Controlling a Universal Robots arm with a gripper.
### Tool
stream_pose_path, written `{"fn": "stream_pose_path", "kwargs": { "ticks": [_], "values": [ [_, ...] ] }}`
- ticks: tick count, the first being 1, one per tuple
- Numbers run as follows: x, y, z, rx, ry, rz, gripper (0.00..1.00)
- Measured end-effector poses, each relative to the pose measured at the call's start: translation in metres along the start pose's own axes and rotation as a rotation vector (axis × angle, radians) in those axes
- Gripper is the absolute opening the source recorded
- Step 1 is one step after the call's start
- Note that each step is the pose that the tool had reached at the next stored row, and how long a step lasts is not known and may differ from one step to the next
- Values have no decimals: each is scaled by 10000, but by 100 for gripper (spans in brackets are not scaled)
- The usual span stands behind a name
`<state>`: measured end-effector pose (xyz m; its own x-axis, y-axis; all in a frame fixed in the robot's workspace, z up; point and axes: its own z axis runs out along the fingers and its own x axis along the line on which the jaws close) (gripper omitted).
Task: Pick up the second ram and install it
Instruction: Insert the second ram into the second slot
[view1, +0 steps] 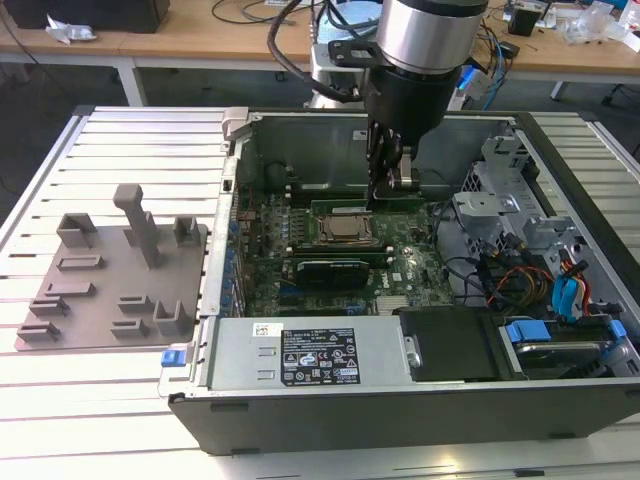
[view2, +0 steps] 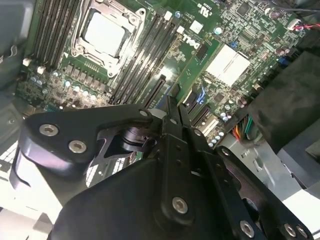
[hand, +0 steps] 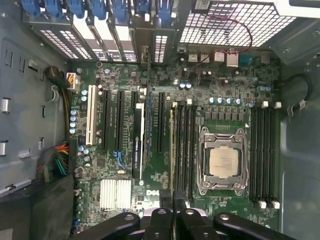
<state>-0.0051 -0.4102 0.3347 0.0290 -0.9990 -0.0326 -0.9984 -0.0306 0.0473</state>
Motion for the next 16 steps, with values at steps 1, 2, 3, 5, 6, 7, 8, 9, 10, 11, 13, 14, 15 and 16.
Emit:
{"fn": "stream_pose_path", "kwargs": {
  "ticks": [1,2,3,5,6,7,8,9,10,11,13,14,15,16],
  "values": [
    [1,-1,30,0,0,0,13],
    [2,-3,59,1,-1,0,13],
    [3,-4,86,0,0,-1,13],
    [4,-6,124,0,0,0,13],
    [4,-7,139,0,0,0,13],
    [5,-7,149,0,0,0,13],
    [5,-7,159,0,0,0,13],
    [6,-8,172,0,0,-1,13],
    [6,-9,195,0,0,0,13],
    [7,-10,212,0,1,0,13],
    [8,-12,254,0,1,0,13],
    [9,-13,271,-1,2,0,13],
    [9,-14,292,0,2,0,13],
    [10,-15,314,0,1,0,13]
  ]
}}
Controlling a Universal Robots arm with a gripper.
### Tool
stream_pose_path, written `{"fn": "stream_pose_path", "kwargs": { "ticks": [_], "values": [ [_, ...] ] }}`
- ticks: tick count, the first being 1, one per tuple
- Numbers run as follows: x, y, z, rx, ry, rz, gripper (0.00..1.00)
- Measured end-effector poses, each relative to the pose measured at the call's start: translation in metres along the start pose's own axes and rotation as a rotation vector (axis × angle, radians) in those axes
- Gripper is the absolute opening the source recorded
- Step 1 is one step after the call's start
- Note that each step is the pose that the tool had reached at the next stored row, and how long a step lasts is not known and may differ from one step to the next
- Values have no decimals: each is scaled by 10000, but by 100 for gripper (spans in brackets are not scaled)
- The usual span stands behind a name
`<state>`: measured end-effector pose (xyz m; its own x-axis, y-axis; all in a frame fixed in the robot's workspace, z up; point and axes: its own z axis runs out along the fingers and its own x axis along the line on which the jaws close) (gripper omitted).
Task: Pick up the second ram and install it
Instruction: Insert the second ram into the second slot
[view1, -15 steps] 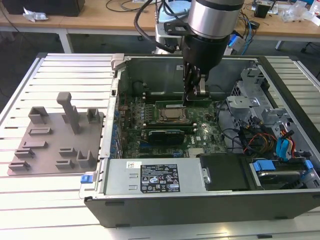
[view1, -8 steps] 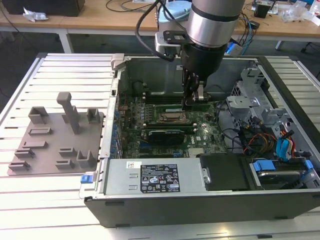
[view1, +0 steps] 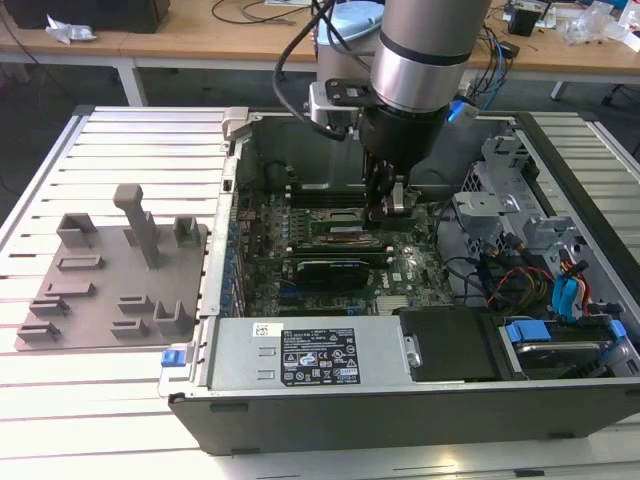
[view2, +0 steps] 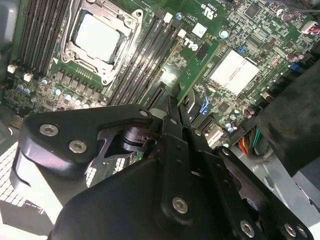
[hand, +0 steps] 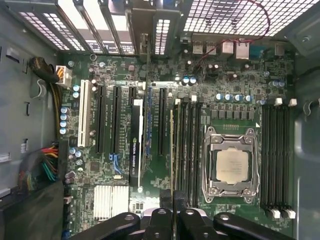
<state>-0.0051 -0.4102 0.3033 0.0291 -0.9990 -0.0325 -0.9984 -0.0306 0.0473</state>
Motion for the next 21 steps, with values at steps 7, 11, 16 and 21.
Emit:
{"fn": "stream_pose_path", "kwargs": {
  "ticks": [7,11,16,21],
  "values": [
    [-34,39,154,3,-5,92,13],
    [-110,55,286,16,-22,475,13],
    [-179,100,436,19,-27,612,13],
    [-182,124,543,21,-30,648,13]
  ]
}}
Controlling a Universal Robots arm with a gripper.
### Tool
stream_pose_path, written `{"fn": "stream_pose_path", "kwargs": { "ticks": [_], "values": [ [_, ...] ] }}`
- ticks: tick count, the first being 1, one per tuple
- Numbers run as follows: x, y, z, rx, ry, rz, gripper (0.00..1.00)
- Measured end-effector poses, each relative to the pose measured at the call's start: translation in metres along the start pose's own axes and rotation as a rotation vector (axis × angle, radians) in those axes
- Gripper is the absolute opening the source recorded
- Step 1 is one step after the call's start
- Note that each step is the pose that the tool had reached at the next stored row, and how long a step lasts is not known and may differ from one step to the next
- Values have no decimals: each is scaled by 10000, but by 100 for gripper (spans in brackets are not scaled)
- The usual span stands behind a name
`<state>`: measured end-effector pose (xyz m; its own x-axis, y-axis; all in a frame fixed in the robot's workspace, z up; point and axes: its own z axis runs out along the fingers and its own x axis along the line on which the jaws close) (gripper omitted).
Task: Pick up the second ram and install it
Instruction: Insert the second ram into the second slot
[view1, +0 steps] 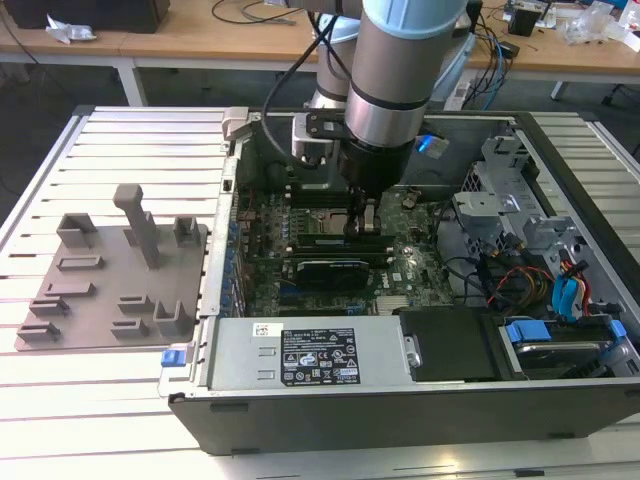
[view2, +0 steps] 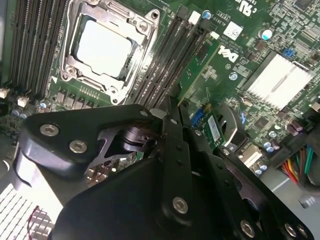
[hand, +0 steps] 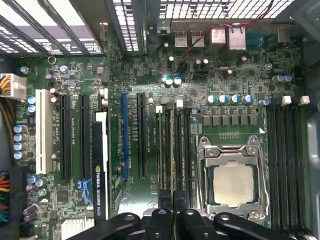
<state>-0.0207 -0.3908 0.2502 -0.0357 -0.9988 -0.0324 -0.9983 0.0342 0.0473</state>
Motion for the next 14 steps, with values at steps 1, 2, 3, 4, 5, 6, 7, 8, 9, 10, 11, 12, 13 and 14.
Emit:
{"fn": "stream_pose_path", "kwargs": {
  "ticks": [1,2,3,4,5,6,7,8,9,10,11,12,13,14],
  "values": [
    [-8,0,24,0,-1,1,13],
    [-14,0,32,-1,2,-5,13],
    [-30,-1,41,-1,6,-10,13],
    [-52,0,49,0,34,-11,13],
    [-70,0,58,1,61,-13,13],
    [-96,0,67,4,138,-14,13],
    [-128,1,72,10,326,-12,13],
    [-166,2,83,16,476,-6,13],
    [-181,4,95,16,491,-12,13],
    [-186,10,111,16,495,-56,13],
    [-186,18,124,16,497,-110,13],
    [-187,22,138,15,498,-128,13],
    [-192,23,152,16,498,-128,13],
    [-210,25,168,16,497,-127,13]
  ]
}}
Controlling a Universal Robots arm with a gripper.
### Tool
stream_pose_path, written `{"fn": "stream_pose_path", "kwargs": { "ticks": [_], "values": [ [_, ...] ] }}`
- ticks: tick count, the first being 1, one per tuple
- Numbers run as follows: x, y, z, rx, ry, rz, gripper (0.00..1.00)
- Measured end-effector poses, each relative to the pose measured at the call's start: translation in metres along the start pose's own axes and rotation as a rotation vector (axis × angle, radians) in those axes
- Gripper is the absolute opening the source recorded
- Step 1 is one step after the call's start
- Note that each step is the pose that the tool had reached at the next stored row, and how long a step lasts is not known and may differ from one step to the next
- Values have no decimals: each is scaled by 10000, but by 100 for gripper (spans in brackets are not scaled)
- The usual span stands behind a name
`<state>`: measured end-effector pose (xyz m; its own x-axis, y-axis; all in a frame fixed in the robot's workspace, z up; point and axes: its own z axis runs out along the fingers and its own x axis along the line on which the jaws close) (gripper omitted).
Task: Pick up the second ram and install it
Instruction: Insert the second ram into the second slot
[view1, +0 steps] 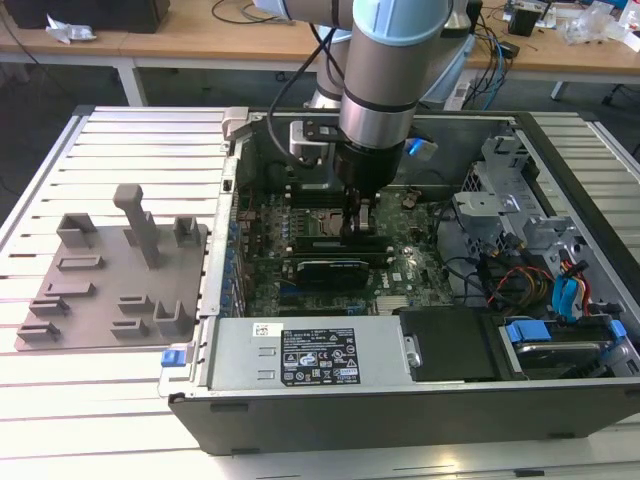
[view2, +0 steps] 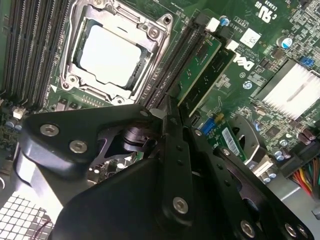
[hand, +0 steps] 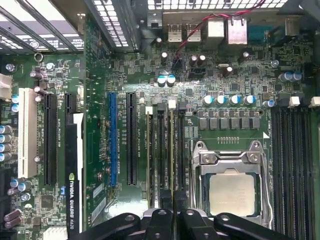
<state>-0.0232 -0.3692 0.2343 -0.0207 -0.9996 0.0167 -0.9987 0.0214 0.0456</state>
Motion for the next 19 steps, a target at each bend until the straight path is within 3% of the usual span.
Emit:
{"fn": "stream_pose_path", "kwargs": {
  "ticks": [8,11,19],
  "values": [
    [-7,11,42,1,36,2,13],
    [-11,9,65,11,14,4,13],
    [-9,-33,61,6,25,4,13]
  ]
}}
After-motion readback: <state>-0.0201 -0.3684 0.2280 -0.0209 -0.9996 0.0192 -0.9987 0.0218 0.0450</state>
